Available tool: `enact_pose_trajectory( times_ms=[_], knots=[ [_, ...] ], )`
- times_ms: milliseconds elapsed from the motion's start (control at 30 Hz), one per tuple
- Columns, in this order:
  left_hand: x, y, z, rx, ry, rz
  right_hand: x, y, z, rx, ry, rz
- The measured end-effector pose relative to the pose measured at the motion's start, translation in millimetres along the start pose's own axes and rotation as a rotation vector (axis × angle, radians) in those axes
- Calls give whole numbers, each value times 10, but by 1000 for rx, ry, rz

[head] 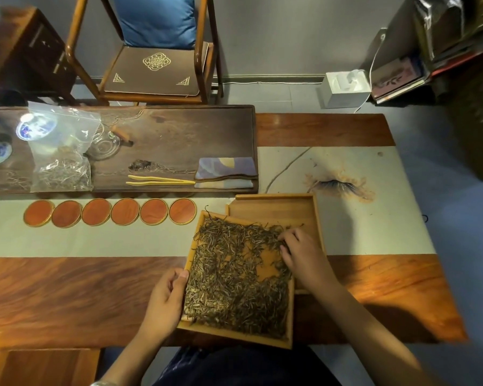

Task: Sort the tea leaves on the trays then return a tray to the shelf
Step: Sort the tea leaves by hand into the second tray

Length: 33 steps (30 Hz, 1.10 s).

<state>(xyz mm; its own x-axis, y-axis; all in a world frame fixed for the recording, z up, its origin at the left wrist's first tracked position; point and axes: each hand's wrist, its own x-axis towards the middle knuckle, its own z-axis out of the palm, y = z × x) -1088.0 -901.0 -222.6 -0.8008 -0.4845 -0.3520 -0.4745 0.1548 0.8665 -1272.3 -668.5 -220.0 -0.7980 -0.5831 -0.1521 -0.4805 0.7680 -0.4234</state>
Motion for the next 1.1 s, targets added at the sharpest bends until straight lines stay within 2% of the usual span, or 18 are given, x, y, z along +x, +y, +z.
enact_pose_trajectory(
  times_ms=[167,267,467,667,1100],
  knots=[
    [-35,7,38,11,18,-2,11,45,-40,8,54,60],
    [-48,13,51,13,24,-6,29,-68,-60,-17,120,31],
    [-77,39,62,1,-1,-12,277,-681,-5,63,53,-257],
    [-122,95,73,-10,17,-6,415,-964,205,-66,-108,-435],
    [-106,11,57,18,8,-28,90,-418,168,-141,-69,-352]
  ],
)
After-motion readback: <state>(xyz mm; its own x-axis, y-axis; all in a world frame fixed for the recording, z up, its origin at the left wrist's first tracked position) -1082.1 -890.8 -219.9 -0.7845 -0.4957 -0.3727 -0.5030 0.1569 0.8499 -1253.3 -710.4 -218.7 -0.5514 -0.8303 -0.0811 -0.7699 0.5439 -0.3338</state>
